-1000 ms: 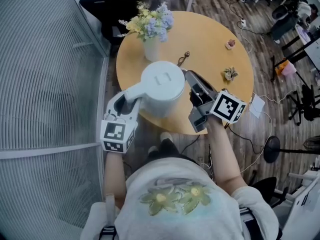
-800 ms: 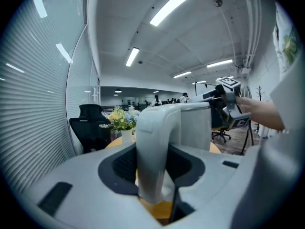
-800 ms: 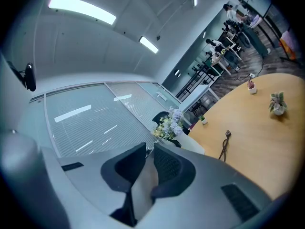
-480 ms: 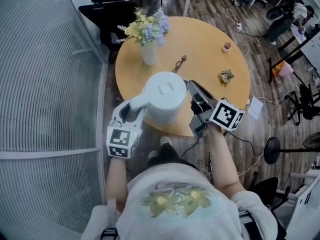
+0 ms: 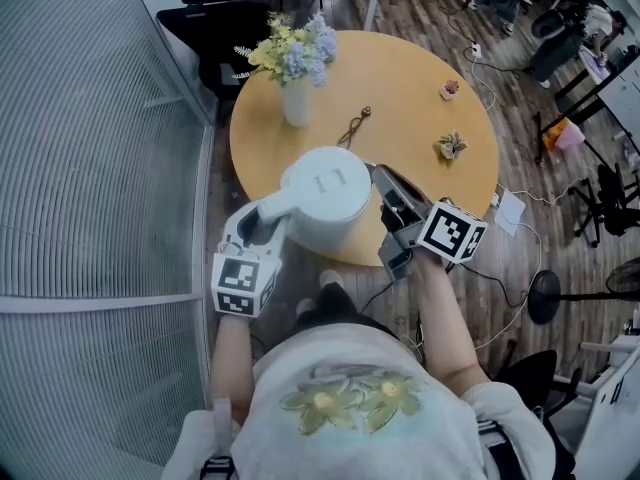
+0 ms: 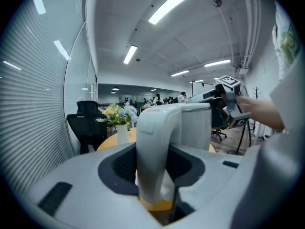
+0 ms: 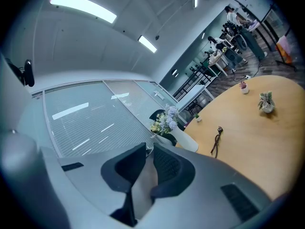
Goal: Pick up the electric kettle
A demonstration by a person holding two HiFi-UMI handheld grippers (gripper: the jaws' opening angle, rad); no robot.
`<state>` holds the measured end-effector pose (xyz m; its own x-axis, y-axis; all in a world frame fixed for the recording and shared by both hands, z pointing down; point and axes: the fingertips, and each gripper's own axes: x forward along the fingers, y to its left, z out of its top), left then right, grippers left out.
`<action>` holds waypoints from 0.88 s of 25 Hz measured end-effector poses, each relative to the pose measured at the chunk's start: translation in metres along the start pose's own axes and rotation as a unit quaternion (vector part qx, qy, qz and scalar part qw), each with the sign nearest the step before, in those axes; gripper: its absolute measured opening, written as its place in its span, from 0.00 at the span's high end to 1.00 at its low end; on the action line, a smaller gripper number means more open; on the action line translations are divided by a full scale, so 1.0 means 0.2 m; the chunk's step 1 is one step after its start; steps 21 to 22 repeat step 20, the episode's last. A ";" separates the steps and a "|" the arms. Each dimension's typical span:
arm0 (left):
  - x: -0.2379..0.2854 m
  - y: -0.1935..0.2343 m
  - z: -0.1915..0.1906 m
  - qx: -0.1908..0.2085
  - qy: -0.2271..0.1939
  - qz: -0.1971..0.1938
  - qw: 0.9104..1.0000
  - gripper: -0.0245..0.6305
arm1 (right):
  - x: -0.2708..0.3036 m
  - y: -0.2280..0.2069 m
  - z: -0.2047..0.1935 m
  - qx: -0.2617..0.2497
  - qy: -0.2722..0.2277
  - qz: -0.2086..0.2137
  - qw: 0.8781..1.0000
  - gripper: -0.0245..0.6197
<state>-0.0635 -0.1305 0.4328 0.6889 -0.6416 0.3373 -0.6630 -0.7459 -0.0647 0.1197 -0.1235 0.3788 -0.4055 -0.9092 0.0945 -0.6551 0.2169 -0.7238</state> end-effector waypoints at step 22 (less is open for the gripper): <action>-0.02 0.02 0.01 -0.003 -0.002 -0.003 1.000 0.73 | 0.00 0.03 -0.01 -0.005 0.004 -0.004 1.000 0.87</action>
